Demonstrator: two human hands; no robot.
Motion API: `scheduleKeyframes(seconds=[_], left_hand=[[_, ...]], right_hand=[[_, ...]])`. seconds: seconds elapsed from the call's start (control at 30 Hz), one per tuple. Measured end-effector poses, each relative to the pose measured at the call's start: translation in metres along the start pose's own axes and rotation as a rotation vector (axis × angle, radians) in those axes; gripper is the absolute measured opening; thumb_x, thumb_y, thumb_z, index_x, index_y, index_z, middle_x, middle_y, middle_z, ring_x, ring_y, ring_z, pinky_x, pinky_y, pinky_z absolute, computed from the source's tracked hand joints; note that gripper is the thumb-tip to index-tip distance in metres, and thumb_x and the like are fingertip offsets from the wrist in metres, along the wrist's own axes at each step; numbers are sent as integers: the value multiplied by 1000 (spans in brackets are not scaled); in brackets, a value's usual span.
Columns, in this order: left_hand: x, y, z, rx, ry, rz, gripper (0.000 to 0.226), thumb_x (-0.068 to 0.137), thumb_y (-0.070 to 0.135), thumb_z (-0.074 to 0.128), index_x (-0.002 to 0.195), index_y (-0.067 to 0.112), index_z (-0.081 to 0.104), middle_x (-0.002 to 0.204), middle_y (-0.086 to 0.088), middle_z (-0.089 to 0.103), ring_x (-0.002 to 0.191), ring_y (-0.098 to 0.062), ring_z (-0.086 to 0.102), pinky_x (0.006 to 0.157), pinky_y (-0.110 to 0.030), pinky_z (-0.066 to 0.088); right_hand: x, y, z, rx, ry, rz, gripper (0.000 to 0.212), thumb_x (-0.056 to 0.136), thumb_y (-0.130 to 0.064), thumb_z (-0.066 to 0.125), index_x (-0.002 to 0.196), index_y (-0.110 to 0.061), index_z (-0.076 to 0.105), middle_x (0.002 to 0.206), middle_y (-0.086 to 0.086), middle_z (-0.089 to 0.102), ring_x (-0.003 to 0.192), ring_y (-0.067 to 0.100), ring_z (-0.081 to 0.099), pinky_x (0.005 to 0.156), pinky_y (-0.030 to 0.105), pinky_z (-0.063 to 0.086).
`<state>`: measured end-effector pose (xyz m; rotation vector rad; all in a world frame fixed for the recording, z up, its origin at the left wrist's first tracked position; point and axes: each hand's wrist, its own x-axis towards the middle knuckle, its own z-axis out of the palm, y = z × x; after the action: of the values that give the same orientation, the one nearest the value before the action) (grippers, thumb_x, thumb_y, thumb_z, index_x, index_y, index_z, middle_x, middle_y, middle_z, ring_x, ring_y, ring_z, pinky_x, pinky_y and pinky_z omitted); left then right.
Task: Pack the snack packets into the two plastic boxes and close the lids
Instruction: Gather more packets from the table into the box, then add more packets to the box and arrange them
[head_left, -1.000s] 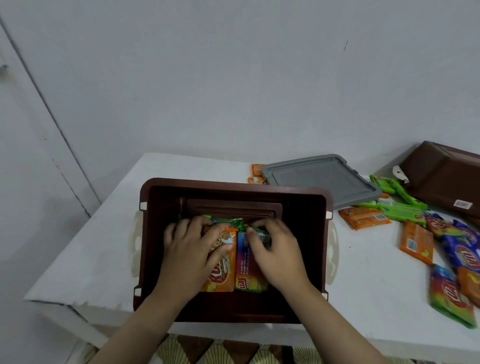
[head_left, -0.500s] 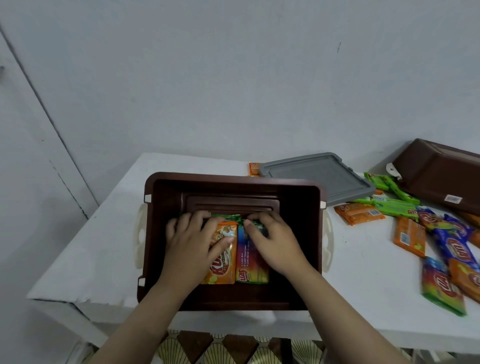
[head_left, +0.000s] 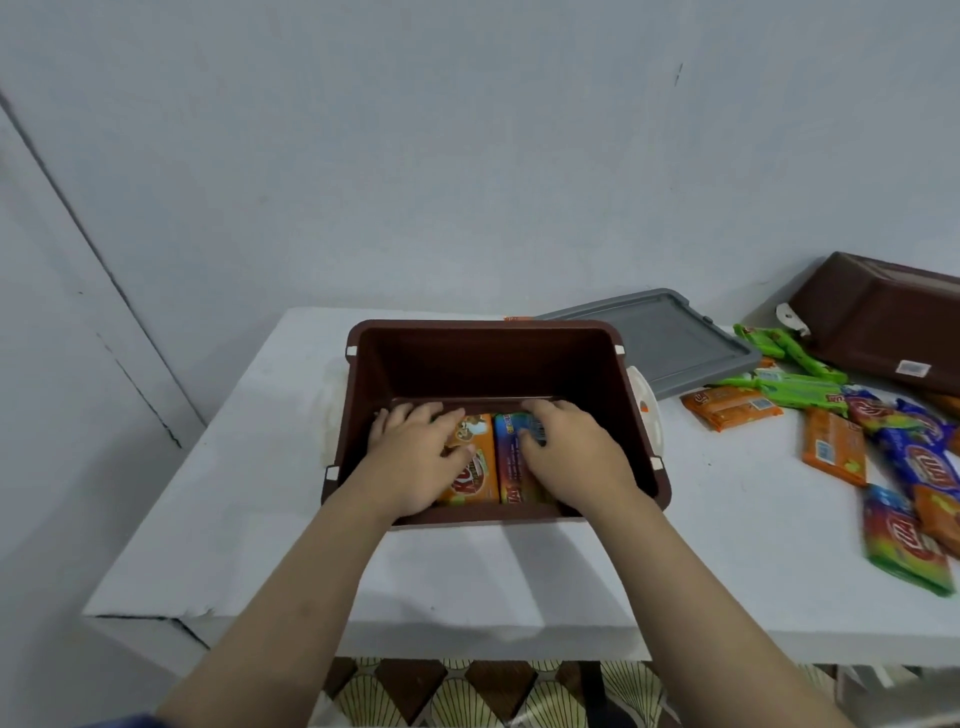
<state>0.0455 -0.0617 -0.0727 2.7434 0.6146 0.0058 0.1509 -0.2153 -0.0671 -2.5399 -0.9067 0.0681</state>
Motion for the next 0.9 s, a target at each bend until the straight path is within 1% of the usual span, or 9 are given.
scheduleKeyframes(seconds=[0.1,0.17,0.23,0.3,0.47,0.57,0.7,0.83,0.9], left_hand=[[1,3,0,27,17,11,55,97,51,37,148,32,29,155,4,28,143,-22,16,117,-45,3],[3,7,-3,55,35,45,51,97,46,39,145,28,36,150,3,36,139,-22,28,115,-47,15],[5,13,-8,46,74,93,41,97,39,42,136,26,48,137,2,50,124,-20,46,105,-43,39],[5,23,-11,-29,146,105,29,98,35,43,121,27,58,117,5,60,103,-14,57,86,-37,51],[-15,71,12,-75,381,169,19,98,34,39,94,29,57,86,12,58,77,-7,55,63,-26,44],[-18,106,29,-117,490,262,18,94,32,40,98,29,58,93,13,58,82,-6,52,67,-23,42],[-7,172,56,-200,556,403,16,89,23,48,102,25,58,103,10,55,96,-12,49,77,-29,45],[23,236,85,-178,548,450,22,82,17,49,100,25,58,103,10,56,101,-14,50,81,-33,45],[46,263,103,-199,477,435,26,86,17,47,108,24,58,114,8,54,110,-14,46,90,-33,41]], right_hand=[[-3,-2,-3,27,224,-2,25,98,-36,46,113,-27,64,105,-7,67,85,8,61,60,18,46],[-3,-4,-8,85,317,-10,20,97,-33,46,96,-25,64,84,-10,65,72,5,58,52,16,38],[-5,-6,-12,142,419,-13,19,96,-31,46,87,-25,61,73,-12,61,66,4,56,51,16,36],[-10,-4,-12,206,498,13,20,95,-30,47,82,-24,60,69,-12,58,64,3,54,51,17,37],[-26,9,-16,444,612,-73,21,91,-25,45,75,-21,60,64,-10,57,65,6,55,52,11,37],[-38,30,-23,559,681,-122,21,89,-22,46,74,-18,60,61,-9,58,57,9,55,50,12,37],[-51,96,-47,597,717,-102,19,90,-15,48,76,-16,61,60,-7,58,54,14,54,48,19,39],[-48,177,-83,474,628,-65,19,90,-14,47,74,-17,58,62,-8,56,57,12,51,52,20,35],[-38,221,-99,350,537,-4,20,92,-16,48,77,-18,61,71,-8,60,68,9,54,59,26,42]])
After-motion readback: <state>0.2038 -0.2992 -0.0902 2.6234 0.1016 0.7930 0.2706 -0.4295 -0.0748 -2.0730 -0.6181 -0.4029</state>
